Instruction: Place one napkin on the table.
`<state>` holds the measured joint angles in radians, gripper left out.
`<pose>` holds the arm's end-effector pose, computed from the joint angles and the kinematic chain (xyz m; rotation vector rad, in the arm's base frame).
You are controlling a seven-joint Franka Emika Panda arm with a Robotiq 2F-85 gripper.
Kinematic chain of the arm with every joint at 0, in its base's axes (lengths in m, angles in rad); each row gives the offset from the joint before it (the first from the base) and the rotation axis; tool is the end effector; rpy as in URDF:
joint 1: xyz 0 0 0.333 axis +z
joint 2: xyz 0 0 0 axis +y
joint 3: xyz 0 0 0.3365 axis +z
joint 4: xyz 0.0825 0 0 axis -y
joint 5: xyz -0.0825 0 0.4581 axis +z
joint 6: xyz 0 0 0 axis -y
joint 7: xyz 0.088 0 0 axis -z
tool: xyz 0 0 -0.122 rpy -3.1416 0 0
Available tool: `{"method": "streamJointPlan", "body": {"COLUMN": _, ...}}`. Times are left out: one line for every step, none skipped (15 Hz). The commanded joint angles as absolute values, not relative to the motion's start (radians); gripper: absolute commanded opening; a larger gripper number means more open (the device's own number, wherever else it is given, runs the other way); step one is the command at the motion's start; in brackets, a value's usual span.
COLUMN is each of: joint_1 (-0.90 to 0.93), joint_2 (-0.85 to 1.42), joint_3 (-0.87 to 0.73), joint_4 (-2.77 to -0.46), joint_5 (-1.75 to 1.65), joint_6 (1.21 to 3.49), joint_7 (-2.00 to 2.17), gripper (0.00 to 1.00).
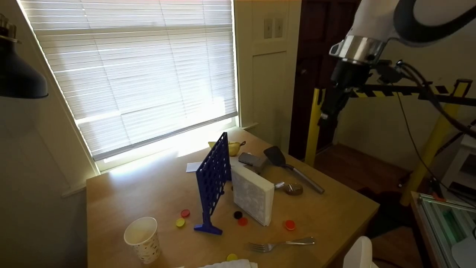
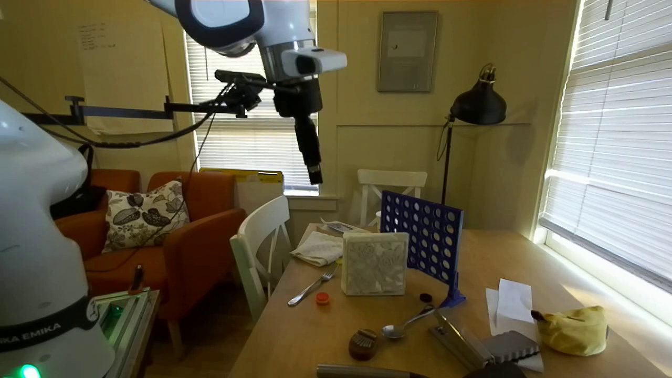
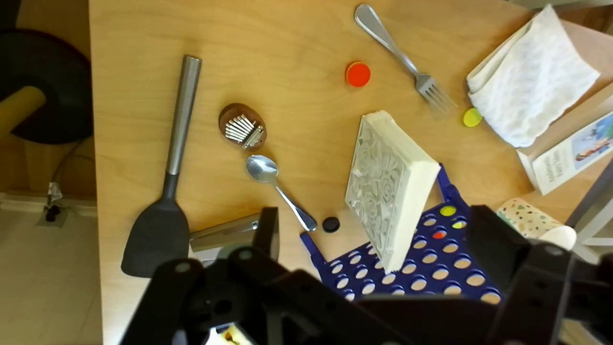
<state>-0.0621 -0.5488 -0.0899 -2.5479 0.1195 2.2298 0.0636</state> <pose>0.4553 -0.0640 0.4488 -2.9540 0.4017 -0.3489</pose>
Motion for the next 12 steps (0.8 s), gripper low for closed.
{"method": "streamJointPlan", "body": {"joint_1": -0.061, "joint_2": -0.451, "joint_3": -0.056, "joint_4": -2.541, "joint_5": 0.129, "joint_6": 2.303, "joint_7": 0.104, "gripper": 1.0}}
{"method": "streamJointPlan", "body": {"joint_1": -0.061, "joint_2": -0.426, "joint_3": -0.048, "joint_4": -2.536, "joint_5": 0.126, "joint_6": 2.321, "joint_7": 0.115, "gripper": 1.0}}
{"method": "streamJointPlan", "body": {"joint_1": -0.062, "joint_2": -0.401, "joint_3": -0.038, "joint_4": -2.529, "joint_5": 0.122, "joint_6": 2.33, "joint_7": 0.133, "gripper": 1.0}}
{"method": "streamJointPlan", "body": {"joint_1": -0.061, "joint_2": -0.373, "joint_3": -0.029, "joint_4": -2.521, "joint_5": 0.121, "joint_6": 2.348, "joint_7": 0.15, "gripper": 1.0}}
{"method": "streamJointPlan", "body": {"joint_1": -0.059, "joint_2": -0.352, "joint_3": -0.02, "joint_4": -2.514, "joint_5": 0.122, "joint_6": 2.357, "joint_7": 0.167, "gripper": 1.0}}
{"method": "streamJointPlan", "body": {"joint_1": -0.055, "joint_2": -0.328, "joint_3": -0.011, "joint_4": -2.505, "joint_5": 0.123, "joint_6": 2.368, "joint_7": 0.183, "gripper": 1.0}}
{"method": "streamJointPlan", "body": {"joint_1": -0.054, "joint_2": -0.308, "joint_3": -0.001, "joint_4": -2.498, "joint_5": 0.121, "joint_6": 2.379, "joint_7": 0.201, "gripper": 1.0}}
{"method": "streamJointPlan", "body": {"joint_1": -0.051, "joint_2": -0.283, "joint_3": 0.011, "joint_4": -2.486, "joint_5": 0.123, "joint_6": 2.388, "joint_7": 0.227, "gripper": 1.0}}
{"method": "streamJointPlan", "body": {"joint_1": -0.05, "joint_2": -0.262, "joint_3": 0.022, "joint_4": -2.476, "joint_5": 0.117, "joint_6": 2.4, "joint_7": 0.249, "gripper": 1.0}}
{"method": "streamJointPlan", "body": {"joint_1": -0.048, "joint_2": -0.236, "joint_3": 0.031, "joint_4": -2.463, "joint_5": 0.115, "joint_6": 2.418, "joint_7": 0.269, "gripper": 1.0}}
{"method": "streamJointPlan", "body": {"joint_1": -0.045, "joint_2": -0.213, "joint_3": 0.037, "joint_4": -2.447, "joint_5": 0.115, "joint_6": 2.424, "joint_7": 0.283, "gripper": 1.0}}
{"method": "streamJointPlan", "body": {"joint_1": -0.043, "joint_2": -0.19, "joint_3": 0.043, "joint_4": -2.432, "joint_5": 0.112, "joint_6": 2.441, "joint_7": 0.295, "gripper": 1.0}}
